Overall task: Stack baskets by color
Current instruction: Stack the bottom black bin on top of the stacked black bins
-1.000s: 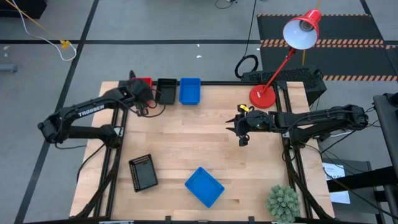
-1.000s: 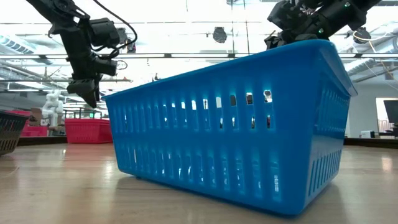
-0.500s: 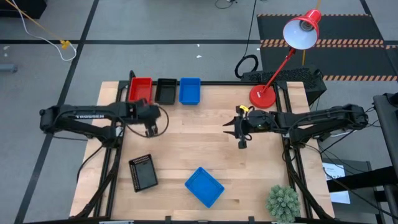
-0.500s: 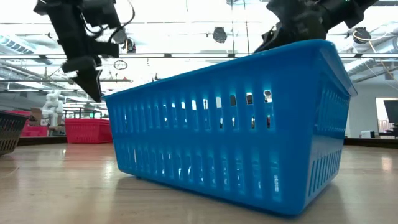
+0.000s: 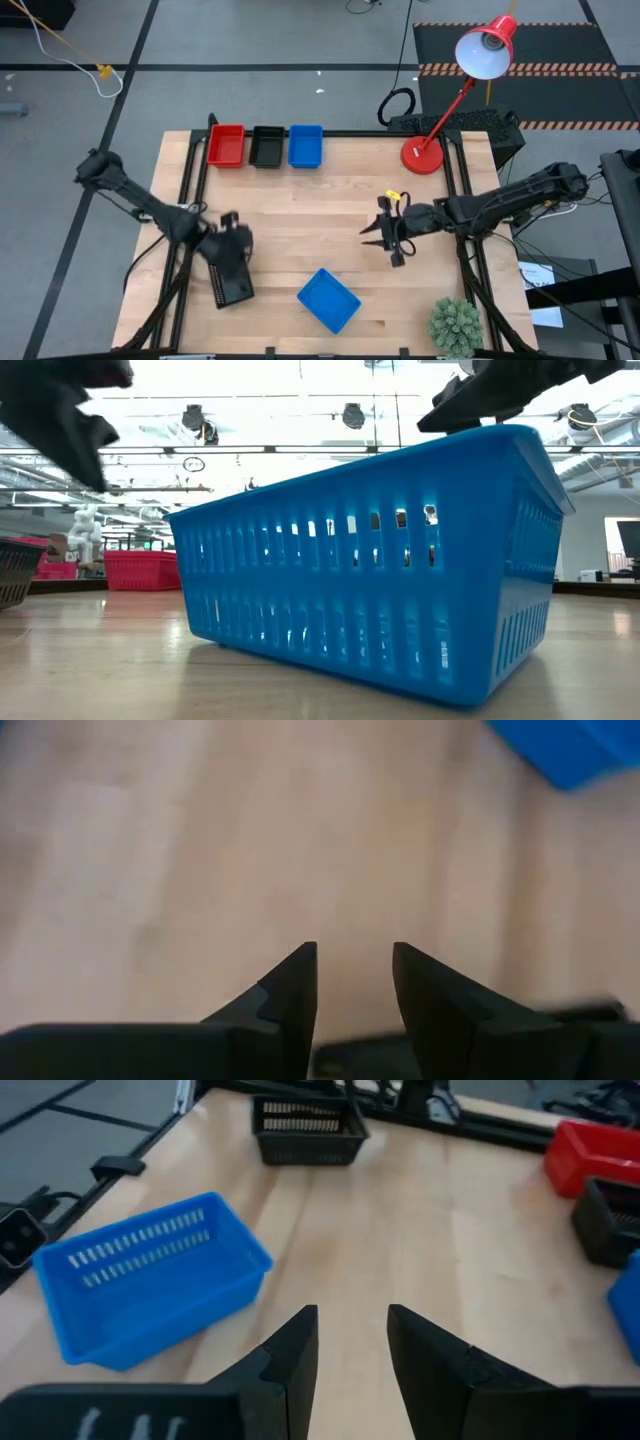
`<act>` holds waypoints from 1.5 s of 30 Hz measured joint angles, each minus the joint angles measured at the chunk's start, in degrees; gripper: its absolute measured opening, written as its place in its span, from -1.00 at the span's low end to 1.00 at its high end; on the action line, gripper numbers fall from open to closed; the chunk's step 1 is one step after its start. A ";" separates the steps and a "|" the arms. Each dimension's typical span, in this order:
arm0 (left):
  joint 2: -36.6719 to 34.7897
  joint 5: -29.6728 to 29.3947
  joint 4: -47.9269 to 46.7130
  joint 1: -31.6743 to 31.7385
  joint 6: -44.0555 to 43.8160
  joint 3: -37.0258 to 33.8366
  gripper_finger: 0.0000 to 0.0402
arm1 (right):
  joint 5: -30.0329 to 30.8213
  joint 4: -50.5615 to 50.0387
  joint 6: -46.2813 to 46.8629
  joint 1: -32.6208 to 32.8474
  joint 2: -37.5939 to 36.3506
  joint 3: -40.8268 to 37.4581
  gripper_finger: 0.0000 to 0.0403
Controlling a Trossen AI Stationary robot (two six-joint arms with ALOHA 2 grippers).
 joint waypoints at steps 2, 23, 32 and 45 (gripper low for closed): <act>2.76 -0.70 0.18 -5.09 -2.45 0.65 -0.34 | 0.37 -0.26 1.59 1.13 0.11 0.00 -0.41; 32.34 0.01 -11.96 -25.49 -31.73 22.61 0.19 | 5.13 6.06 11.97 9.11 5.67 0.00 -0.41; 35.95 0.36 -13.54 -26.07 -32.89 22.50 0.26 | 11.81 10.61 14.64 16.33 8.07 0.00 -0.41; 37.15 -1.13 -13.73 -25.81 -26.77 22.50 -0.92 | 19.81 13.55 15.73 21.87 8.05 0.00 -0.41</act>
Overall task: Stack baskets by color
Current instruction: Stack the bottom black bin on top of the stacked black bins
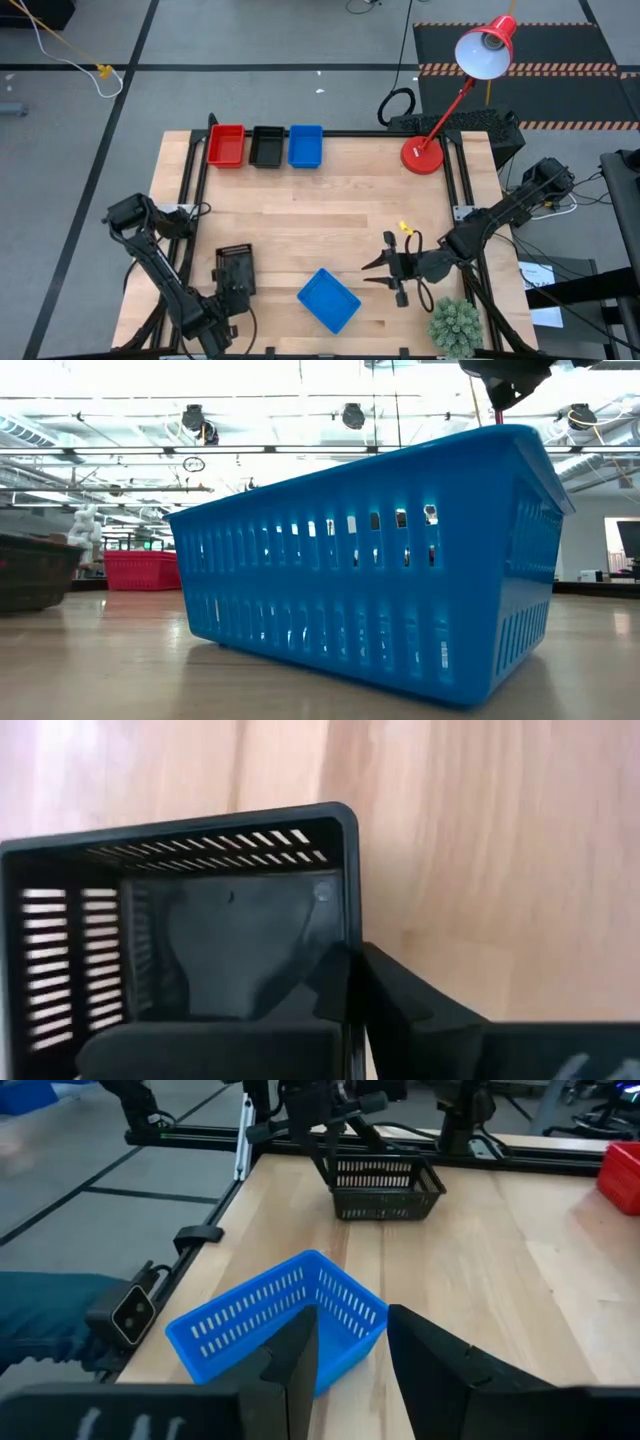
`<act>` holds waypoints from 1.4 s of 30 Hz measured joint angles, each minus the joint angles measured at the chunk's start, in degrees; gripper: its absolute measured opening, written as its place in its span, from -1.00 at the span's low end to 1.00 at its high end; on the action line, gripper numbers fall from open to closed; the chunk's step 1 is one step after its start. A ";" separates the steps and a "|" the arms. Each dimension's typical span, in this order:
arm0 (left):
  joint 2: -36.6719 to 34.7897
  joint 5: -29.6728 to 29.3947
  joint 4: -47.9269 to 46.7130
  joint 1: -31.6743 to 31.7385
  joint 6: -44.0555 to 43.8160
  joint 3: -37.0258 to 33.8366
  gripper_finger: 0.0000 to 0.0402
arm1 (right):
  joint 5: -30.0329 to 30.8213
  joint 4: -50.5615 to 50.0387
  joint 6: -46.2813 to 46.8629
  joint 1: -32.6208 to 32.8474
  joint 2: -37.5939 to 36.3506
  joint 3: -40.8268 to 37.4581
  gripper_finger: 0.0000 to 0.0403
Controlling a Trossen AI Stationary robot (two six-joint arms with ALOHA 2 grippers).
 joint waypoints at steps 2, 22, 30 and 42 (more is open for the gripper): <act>0.02 -1.60 0.14 0.11 0.96 0.00 -0.90 | 0.02 0.00 0.56 -0.02 0.00 0.00 -0.41; -0.29 -3.44 0.07 0.33 7.67 0.00 -0.96 | 2.71 -0.11 0.23 0.02 0.00 0.00 -0.41; -6.21 -4.66 0.14 1.43 13.32 0.00 -0.96 | 2.62 -0.14 -1.49 0.01 0.00 0.00 -0.41; -16.80 -7.03 -3.26 9.98 30.59 0.00 -0.96 | 2.66 -0.21 -7.02 -0.04 0.00 0.00 -0.41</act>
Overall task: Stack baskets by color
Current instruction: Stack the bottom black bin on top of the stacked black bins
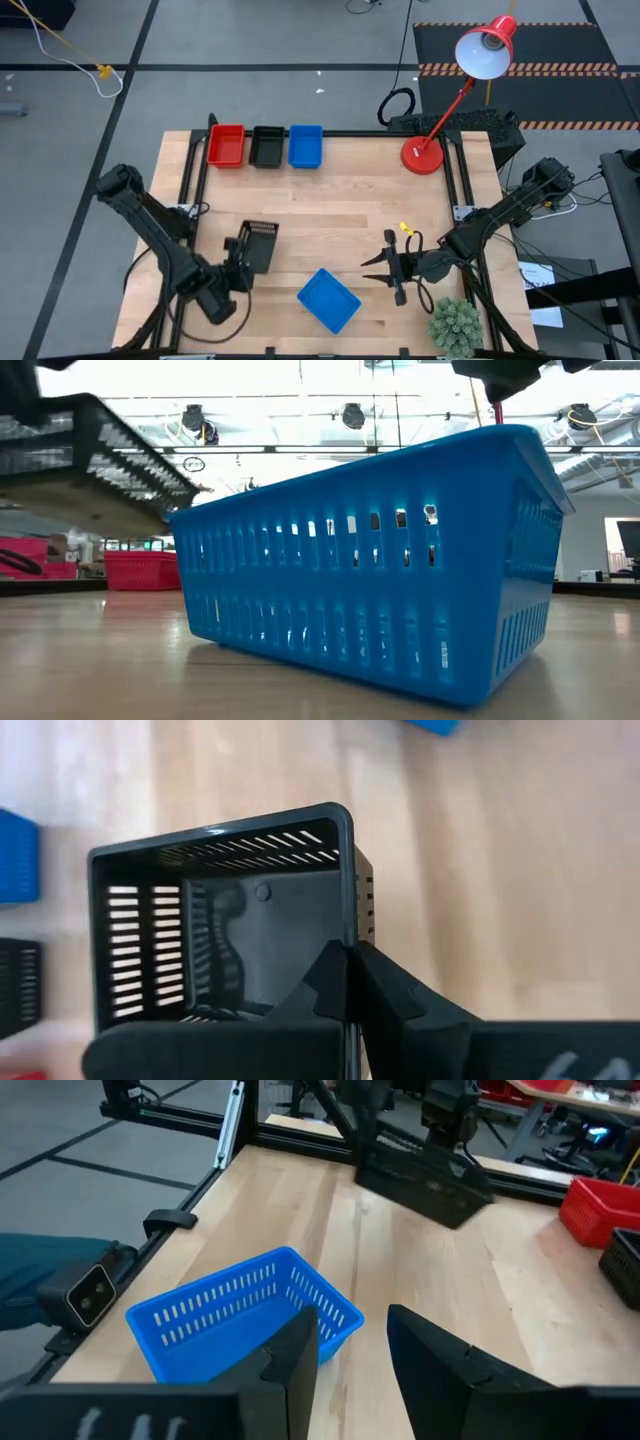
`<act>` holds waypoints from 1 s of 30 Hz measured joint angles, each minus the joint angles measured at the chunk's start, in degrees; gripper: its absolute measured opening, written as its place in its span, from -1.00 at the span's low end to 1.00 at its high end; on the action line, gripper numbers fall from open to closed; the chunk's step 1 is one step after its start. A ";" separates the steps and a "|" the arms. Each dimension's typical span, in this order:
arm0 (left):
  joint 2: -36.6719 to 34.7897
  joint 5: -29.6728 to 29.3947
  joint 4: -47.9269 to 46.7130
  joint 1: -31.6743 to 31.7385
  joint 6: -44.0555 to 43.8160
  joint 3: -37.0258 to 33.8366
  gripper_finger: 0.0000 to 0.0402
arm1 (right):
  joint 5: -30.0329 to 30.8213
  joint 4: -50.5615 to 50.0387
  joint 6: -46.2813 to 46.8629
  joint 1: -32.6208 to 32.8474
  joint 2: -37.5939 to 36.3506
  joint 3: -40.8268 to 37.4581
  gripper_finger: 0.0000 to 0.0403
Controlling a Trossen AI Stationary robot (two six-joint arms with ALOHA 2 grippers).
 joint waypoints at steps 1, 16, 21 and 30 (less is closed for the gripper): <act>-0.72 -0.17 -0.25 1.21 1.48 0.00 -0.96 | 0.00 0.01 -0.55 0.00 0.00 0.00 -0.41; -10.06 -0.75 -0.76 19.82 25.70 0.04 -0.95 | 0.06 -0.30 -5.72 -2.27 -0.02 -0.02 -0.41; -11.91 -0.91 -0.51 27.07 33.68 0.04 -0.96 | 0.09 -0.28 -7.93 -3.52 -0.02 -0.02 -0.41; -13.04 -1.97 0.45 41.27 47.69 0.04 -0.97 | 0.09 -0.30 -8.29 -6.33 -0.02 -0.02 -0.41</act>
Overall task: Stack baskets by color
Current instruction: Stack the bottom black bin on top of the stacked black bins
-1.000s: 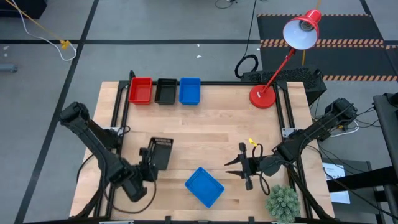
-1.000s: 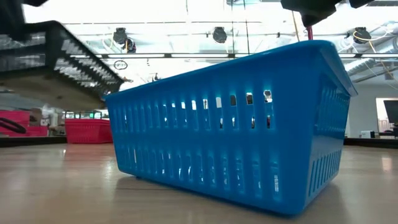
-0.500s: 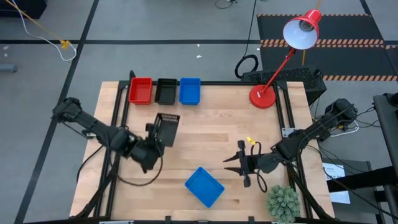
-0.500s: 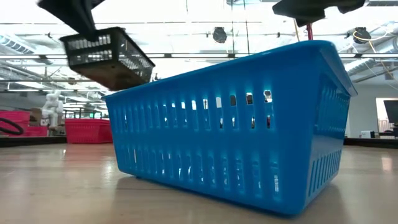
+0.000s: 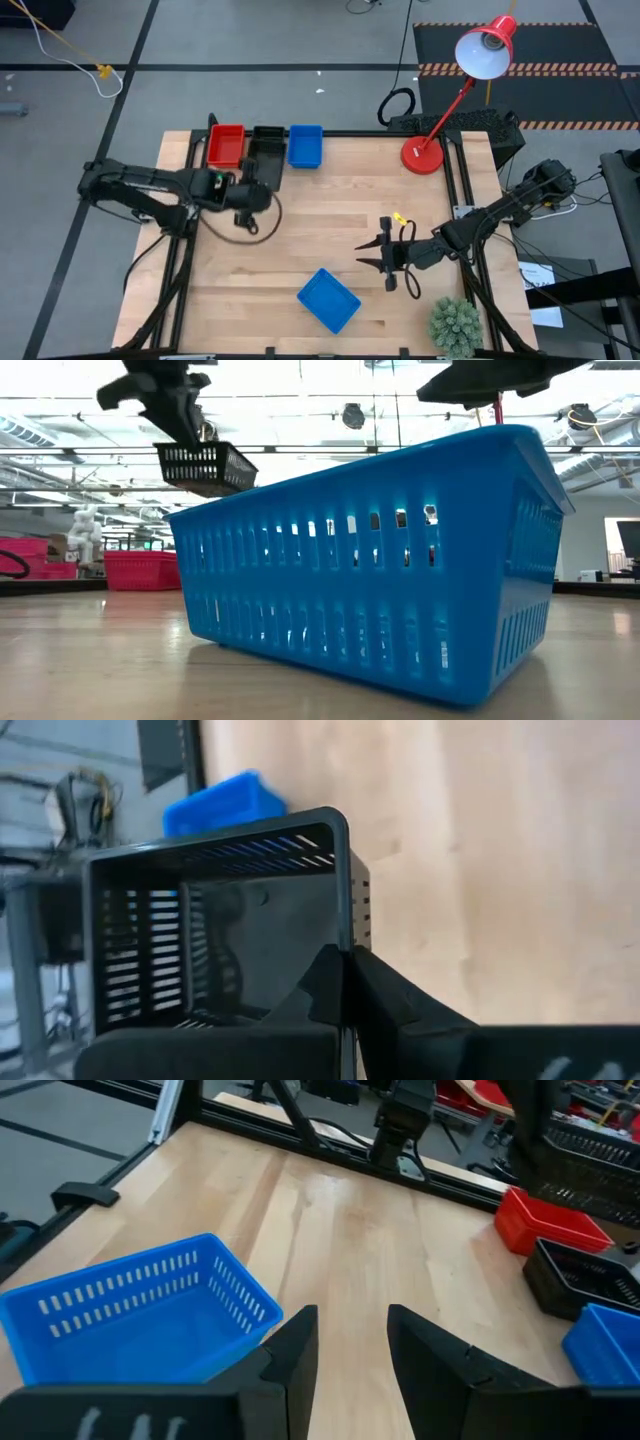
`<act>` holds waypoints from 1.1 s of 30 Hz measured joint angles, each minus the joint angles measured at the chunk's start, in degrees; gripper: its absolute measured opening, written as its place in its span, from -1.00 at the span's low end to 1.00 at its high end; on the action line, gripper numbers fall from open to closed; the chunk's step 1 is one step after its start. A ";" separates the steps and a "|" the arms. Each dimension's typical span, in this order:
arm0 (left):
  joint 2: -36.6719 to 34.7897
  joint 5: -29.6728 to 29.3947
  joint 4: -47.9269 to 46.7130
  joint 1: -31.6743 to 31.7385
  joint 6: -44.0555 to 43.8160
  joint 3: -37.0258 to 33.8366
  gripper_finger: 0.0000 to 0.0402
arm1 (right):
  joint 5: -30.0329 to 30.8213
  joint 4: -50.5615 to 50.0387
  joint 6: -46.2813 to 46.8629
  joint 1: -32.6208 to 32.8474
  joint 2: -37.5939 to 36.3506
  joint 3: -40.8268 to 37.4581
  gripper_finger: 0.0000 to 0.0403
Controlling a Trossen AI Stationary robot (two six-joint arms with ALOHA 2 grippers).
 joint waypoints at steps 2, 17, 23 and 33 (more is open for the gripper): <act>-0.19 0.00 0.76 3.49 2.55 0.00 -0.94 | -0.02 0.00 0.00 -0.46 0.00 0.00 -0.41; -0.15 13.40 15.07 27.10 22.64 -1.13 -0.96 | 0.00 -0.02 -1.51 -0.59 0.00 -0.02 -0.41; -0.15 17.11 21.54 32.69 27.17 -5.62 -0.91 | 0.00 -0.02 -2.49 -0.60 0.00 -0.02 -0.41; -0.13 21.08 34.24 38.24 31.96 -16.24 -0.92 | 0.00 -0.02 -2.40 -1.93 0.00 -0.02 -0.41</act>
